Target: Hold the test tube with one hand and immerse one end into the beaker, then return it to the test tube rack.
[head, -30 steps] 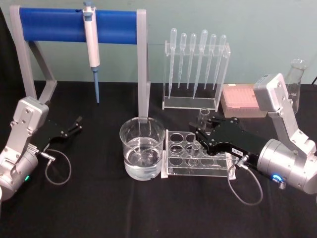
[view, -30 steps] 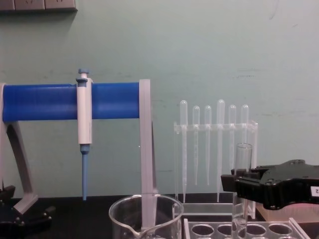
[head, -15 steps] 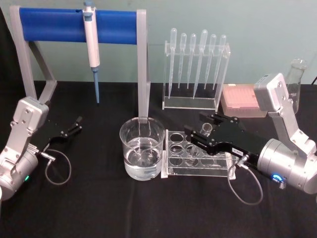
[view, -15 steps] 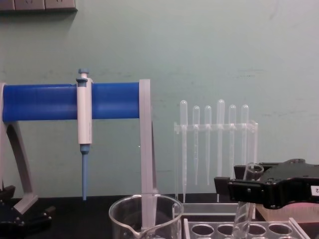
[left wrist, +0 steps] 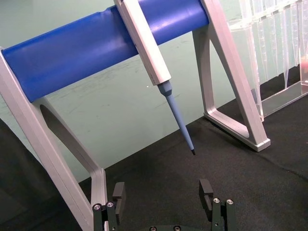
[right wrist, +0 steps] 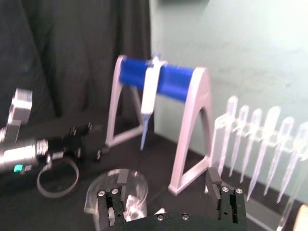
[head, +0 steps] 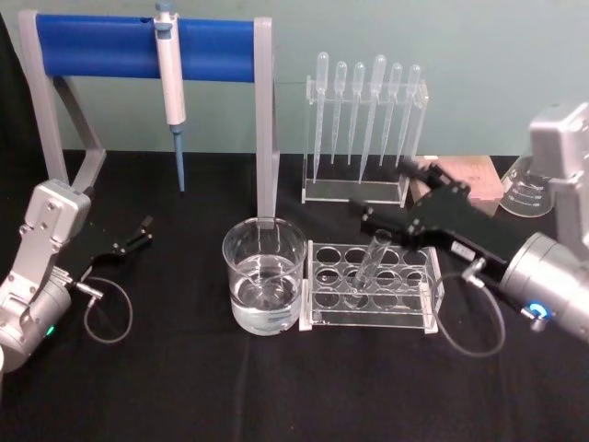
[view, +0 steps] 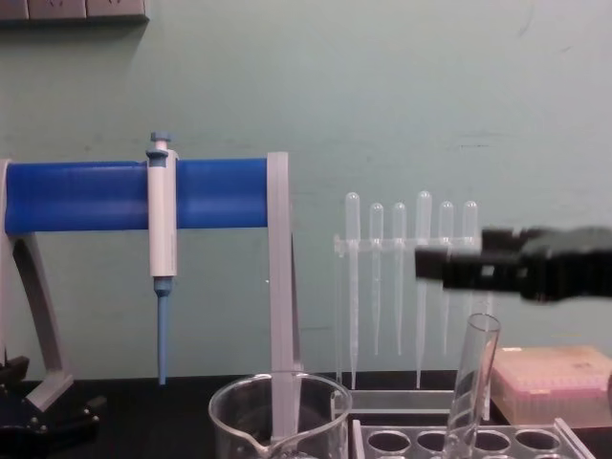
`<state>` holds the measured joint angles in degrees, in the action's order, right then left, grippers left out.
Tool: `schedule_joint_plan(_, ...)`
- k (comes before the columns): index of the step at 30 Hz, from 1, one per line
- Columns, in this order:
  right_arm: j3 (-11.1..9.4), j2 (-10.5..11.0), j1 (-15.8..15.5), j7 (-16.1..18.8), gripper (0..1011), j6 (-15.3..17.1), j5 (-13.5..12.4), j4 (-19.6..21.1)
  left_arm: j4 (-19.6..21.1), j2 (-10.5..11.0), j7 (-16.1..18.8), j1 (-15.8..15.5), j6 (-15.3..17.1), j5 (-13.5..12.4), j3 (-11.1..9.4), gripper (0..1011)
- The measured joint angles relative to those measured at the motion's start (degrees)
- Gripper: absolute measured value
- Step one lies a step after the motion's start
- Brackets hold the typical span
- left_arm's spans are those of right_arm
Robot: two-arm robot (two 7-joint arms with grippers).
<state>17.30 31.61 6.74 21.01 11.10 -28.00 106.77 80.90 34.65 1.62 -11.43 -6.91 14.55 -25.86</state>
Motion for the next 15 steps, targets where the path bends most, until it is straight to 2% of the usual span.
schedule_joint_plan(5, -2.5, -1.3, -1.2, -3.0, 1003, -1.2, -1.2, 1.7, 0.0, 0.0, 0.0, 0.0, 0.0, 0.0, 0.0, 1000)
schedule_joint_plan(7, -3.4, -2.4, -1.7, -5.6, 1003, -1.9, -0.8, 2.0, 0.0, 0.0, 0.0, 0.0, 0.0, 0.0, 0.0, 1000)
schedule_joint_plan(10, -4.2, -4.2, -2.4, -9.3, 1003, -2.7, 1.1, 2.0, 0.0, 0.0, 0.0, 0.0, 0.0, 0.0, 0.0, 1000)
schedule_joint_plan(12, -4.6, -6.0, -2.8, -12.9, 1003, -3.9, 3.7, 1.5, 0.0, 0.0, 0.0, 0.0, 0.0, 0.0, 0.0, 1000)
schedule_joint_plan(13, -4.6, -7.4, -3.1, -15.7, 1002, -4.9, 5.9, 0.7, 0.0, 0.0, 0.0, 0.0, 0.0, 0.0, 0.0, 1000)
schedule_joint_plan(15, -4.5, -8.5, -3.2, -18.0, 1002, -5.7, 7.9, -0.1, 0.0, 0.0, 0.0, 0.0, 0.0, 0.0, 0.0, 1000)
